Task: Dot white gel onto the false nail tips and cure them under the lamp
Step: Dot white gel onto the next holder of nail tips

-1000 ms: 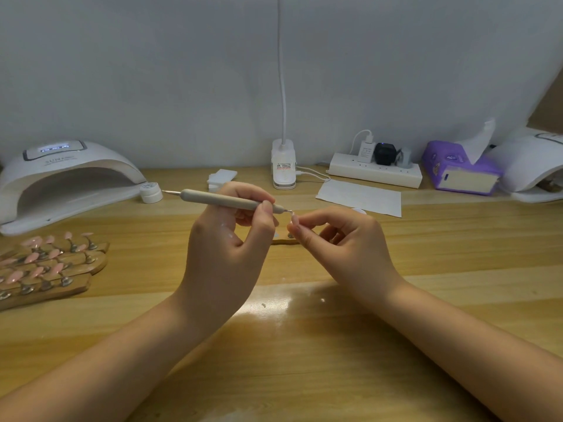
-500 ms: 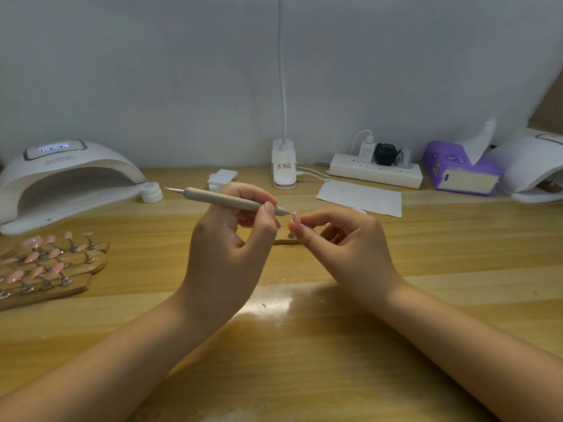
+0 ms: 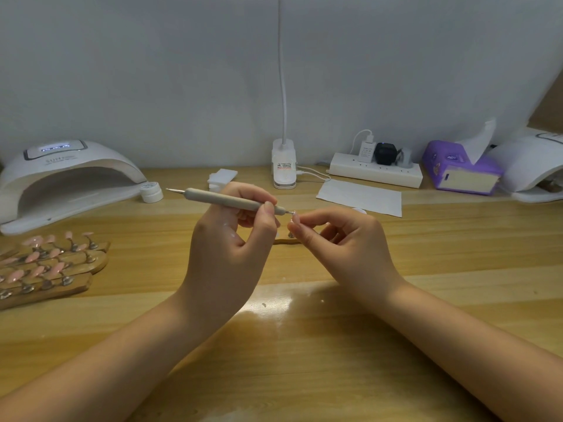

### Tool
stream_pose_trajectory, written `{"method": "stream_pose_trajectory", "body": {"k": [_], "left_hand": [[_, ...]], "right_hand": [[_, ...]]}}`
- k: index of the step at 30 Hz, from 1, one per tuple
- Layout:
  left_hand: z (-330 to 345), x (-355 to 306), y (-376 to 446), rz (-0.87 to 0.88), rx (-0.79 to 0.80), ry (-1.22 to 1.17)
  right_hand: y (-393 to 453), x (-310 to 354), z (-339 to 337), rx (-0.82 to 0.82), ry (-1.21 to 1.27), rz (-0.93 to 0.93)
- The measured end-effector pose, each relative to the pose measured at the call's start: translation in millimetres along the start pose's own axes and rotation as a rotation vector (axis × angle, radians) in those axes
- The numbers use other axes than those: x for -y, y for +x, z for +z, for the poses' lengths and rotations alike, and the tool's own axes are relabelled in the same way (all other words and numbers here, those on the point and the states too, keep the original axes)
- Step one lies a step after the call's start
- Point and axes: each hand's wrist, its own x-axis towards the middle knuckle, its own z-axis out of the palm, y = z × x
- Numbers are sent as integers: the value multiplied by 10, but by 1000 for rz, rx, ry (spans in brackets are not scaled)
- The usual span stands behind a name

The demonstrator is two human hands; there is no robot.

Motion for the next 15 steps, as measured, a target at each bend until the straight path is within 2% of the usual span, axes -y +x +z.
{"method": "stream_pose_trajectory", "body": {"k": [15], "left_hand": [[5,3,-7,6,9,29]], "right_hand": [[-7,8,6,1,-12,-13]]}}
